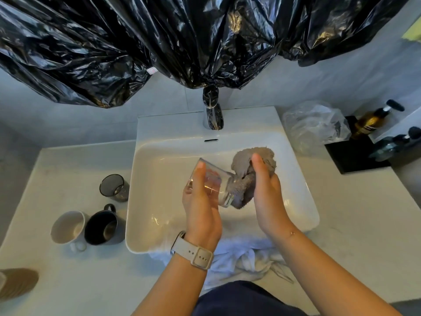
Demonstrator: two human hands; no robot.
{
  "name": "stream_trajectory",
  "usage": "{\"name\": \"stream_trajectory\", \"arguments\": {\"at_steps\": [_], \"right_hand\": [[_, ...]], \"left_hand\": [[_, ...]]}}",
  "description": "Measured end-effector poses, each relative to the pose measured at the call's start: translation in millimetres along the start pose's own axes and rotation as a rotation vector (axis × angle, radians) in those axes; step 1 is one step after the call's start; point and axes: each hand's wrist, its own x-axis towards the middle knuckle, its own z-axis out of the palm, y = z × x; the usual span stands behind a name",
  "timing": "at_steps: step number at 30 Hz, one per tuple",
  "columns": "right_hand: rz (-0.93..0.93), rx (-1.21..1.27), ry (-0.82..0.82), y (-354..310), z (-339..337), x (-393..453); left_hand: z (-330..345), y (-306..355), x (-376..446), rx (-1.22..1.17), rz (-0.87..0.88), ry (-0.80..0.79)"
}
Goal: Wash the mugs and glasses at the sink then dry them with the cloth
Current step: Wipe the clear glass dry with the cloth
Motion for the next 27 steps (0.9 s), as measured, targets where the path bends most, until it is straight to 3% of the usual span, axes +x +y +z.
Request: {"name": "stream_trajectory", "arguments": {"at_steps": [4,8,11,13,16,20,22,25,27], "right_hand": [[0.17,0.108,-0.094,16.9,-2.9,-17.8],[0.166,0.19,0.097,20.5,1.3,-16.6],[0.482,0.384,0.071,11.4,-1.5,-2.8],[0.607,0.439,0.036,10.6,-2.2,-2.0],[0.481,0.382,0.122,20.5,5.8,-10.8],[0.039,0.045,0.174,32.5,16.2,-25.7],[-0.053,0.031,0.184,36.2,18.2,-28.0],[0.05,0.071,0.245,33.6,17.9,-18.9],[0.273,0.175,0.228,30.0,14.2,-6.1]], "left_hand": [[0.5,-12.7,-3.0,0.006,0.029,-0.041],[8.5,-26.2,-17.5,0.096,0.15,0.013],[4.8,-38.6,-20.4,0.225,0.318,-0.076],[2.1,-38.7,-17.0,0.257,0.341,-0.115],[4.2,-30.3,-7.3,0.179,0.229,-0.034],[10.3,-21.4,-4.0,-0.055,-0.133,-0.066],[10.9,-21.6,-4.4,-0.07,-0.182,-0.073],[8.9,-25.4,-4.0,0.083,-0.011,-0.03],[7.3,-27.0,-6.5,0.146,0.072,-0.024]]}}
